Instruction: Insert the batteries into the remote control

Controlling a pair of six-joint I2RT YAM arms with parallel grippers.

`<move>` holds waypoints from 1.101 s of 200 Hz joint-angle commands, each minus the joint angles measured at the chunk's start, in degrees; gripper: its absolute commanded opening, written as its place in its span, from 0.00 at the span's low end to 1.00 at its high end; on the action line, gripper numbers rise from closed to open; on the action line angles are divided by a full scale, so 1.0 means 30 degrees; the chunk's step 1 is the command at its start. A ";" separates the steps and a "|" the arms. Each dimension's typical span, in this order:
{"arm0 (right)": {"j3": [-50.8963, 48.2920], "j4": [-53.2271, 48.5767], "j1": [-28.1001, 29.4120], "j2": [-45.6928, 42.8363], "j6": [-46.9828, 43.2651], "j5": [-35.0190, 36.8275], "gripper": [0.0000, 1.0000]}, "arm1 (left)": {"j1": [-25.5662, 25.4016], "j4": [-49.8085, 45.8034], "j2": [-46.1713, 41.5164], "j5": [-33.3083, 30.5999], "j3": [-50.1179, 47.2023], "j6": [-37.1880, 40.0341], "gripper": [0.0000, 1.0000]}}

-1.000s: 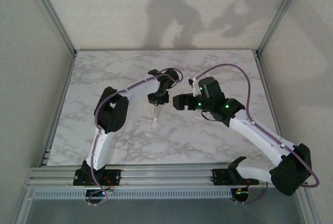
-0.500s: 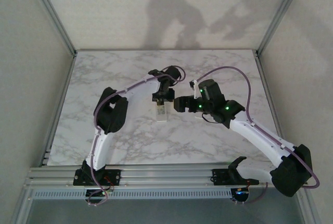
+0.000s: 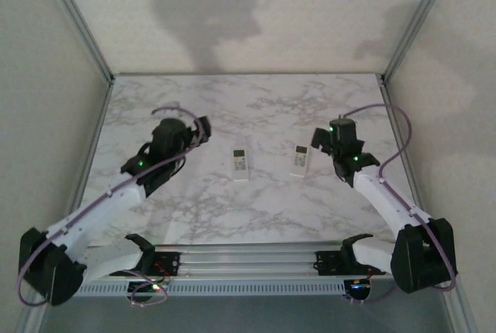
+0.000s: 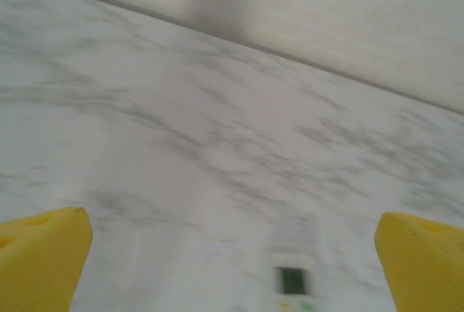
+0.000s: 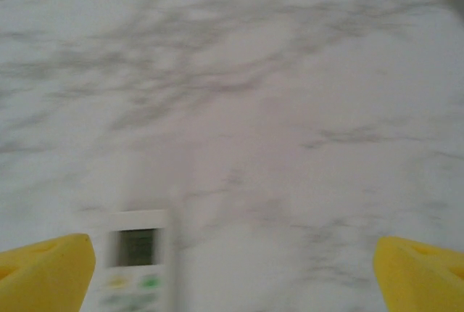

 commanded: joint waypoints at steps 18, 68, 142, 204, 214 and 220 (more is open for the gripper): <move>-0.3273 0.9251 -0.1724 0.2275 -0.4457 0.0605 0.99 | 0.1310 1.0473 -0.3221 -0.4855 -0.8655 0.5594 1.00; -0.7336 2.2108 -0.3790 0.7291 -0.6408 -0.5576 0.99 | 0.7158 1.7166 -0.2388 -0.0939 -1.2831 0.6439 1.00; -0.5620 1.7899 -0.3939 0.6766 -0.6377 -0.5886 0.99 | 1.0549 2.8196 0.9649 0.5015 -1.1200 0.6724 1.00; -0.5588 1.7822 -0.3939 0.6791 -0.6405 -0.5882 0.99 | 1.0278 2.6440 0.9281 0.5023 -1.0606 0.6947 1.00; -0.5573 1.7796 -0.3883 0.6815 -0.6507 -0.5996 0.99 | 1.0264 2.6516 0.9279 0.5008 -1.0617 0.6965 1.00; -0.5573 1.7766 -0.3880 0.6810 -0.6512 -0.5991 0.99 | 1.0287 2.6377 0.9269 0.4992 -1.0604 0.6948 1.00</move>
